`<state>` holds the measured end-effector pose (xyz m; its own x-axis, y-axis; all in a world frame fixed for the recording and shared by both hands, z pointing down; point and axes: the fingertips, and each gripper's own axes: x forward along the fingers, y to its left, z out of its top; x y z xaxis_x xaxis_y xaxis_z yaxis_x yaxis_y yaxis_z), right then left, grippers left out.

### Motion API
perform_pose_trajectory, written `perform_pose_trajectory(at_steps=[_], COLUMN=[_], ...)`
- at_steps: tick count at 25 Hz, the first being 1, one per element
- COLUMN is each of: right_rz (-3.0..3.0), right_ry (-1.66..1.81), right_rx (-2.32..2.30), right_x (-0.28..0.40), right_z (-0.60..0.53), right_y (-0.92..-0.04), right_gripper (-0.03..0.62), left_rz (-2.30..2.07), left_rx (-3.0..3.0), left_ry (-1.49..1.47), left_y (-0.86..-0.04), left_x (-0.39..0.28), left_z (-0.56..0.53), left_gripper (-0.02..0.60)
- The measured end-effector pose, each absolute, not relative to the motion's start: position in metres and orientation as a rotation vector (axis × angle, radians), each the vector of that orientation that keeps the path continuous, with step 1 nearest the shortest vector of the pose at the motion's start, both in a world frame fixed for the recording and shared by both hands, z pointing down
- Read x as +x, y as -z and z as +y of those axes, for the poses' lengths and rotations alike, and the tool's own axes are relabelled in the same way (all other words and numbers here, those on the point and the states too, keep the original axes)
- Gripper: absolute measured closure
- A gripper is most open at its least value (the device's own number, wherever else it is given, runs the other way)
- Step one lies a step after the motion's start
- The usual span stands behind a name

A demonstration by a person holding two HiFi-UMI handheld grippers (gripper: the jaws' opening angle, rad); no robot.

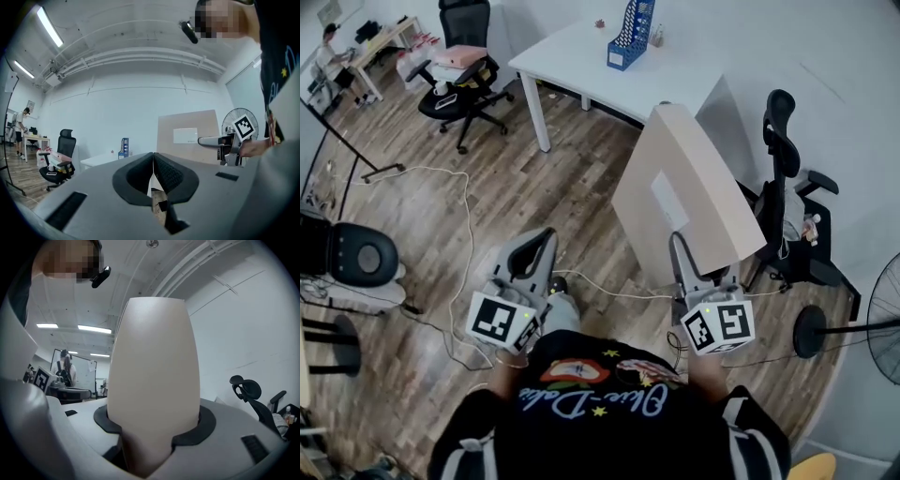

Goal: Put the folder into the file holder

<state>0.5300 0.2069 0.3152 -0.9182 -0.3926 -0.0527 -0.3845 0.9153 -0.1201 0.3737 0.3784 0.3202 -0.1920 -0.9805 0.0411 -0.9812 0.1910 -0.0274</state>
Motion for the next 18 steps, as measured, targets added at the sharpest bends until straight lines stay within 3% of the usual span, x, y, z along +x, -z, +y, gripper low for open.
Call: perform_pose_trajectory(at_steps=[18], right_rz=[2.961], right_ry=[0.133], right_rx=[-0.720], right_x=[0.361], right_z=[0.182], right_y=[-0.297], right_gripper=[0.336], left_rz=[-2.322], left_rx=[2.069], left_ry=[-0.138], left_y=[-0.321], left_x=[0.192], left_z=[0.333], left_gripper=[0.577])
